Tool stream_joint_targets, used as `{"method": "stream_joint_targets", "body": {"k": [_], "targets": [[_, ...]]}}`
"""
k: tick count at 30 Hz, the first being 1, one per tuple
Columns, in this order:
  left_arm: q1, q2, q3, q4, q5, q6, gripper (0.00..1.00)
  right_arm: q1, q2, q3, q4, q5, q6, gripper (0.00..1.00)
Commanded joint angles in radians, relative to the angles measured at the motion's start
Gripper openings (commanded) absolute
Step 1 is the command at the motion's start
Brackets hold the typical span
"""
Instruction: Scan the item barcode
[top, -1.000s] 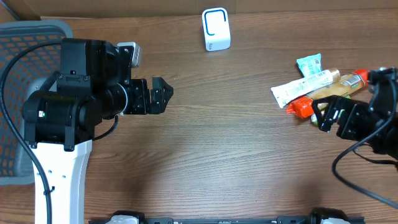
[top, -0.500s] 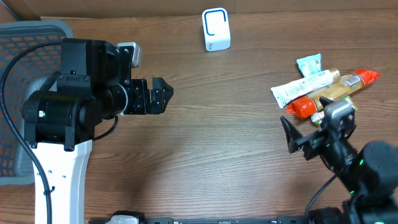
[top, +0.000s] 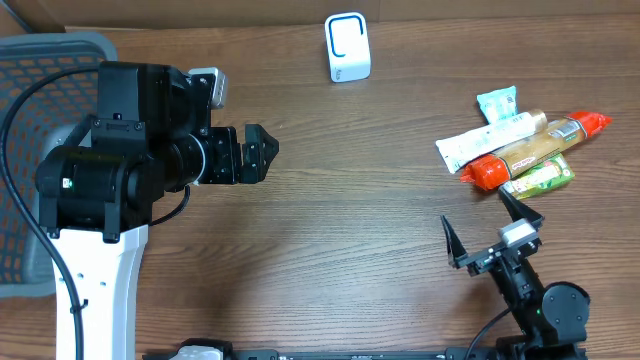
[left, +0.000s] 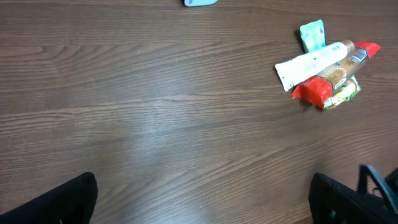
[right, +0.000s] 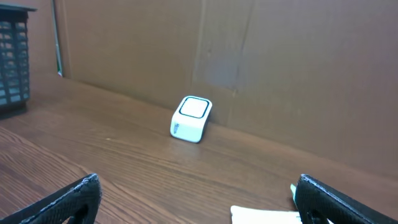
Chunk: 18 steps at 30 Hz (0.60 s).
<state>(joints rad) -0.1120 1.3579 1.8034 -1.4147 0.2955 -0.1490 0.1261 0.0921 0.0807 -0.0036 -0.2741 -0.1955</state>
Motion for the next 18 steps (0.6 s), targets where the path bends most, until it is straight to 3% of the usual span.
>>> {"method": "stream_joint_targets", "body": {"k": [1, 5, 18], "targets": [[-0.008, 0.002, 0.004, 0.001, 0.008, 0.022, 1.00, 0.005, -0.050, -0.055, 0.011, 0.020, -0.004, 1.00], [-0.008, 0.002, 0.004, 0.000, 0.008, 0.022, 0.99, 0.005, -0.087, -0.073, -0.058, 0.025, -0.004, 1.00], [-0.008, 0.002, 0.004, 0.000, 0.008, 0.022, 1.00, 0.005, -0.089, -0.073, -0.057, 0.038, -0.004, 1.00]]}}
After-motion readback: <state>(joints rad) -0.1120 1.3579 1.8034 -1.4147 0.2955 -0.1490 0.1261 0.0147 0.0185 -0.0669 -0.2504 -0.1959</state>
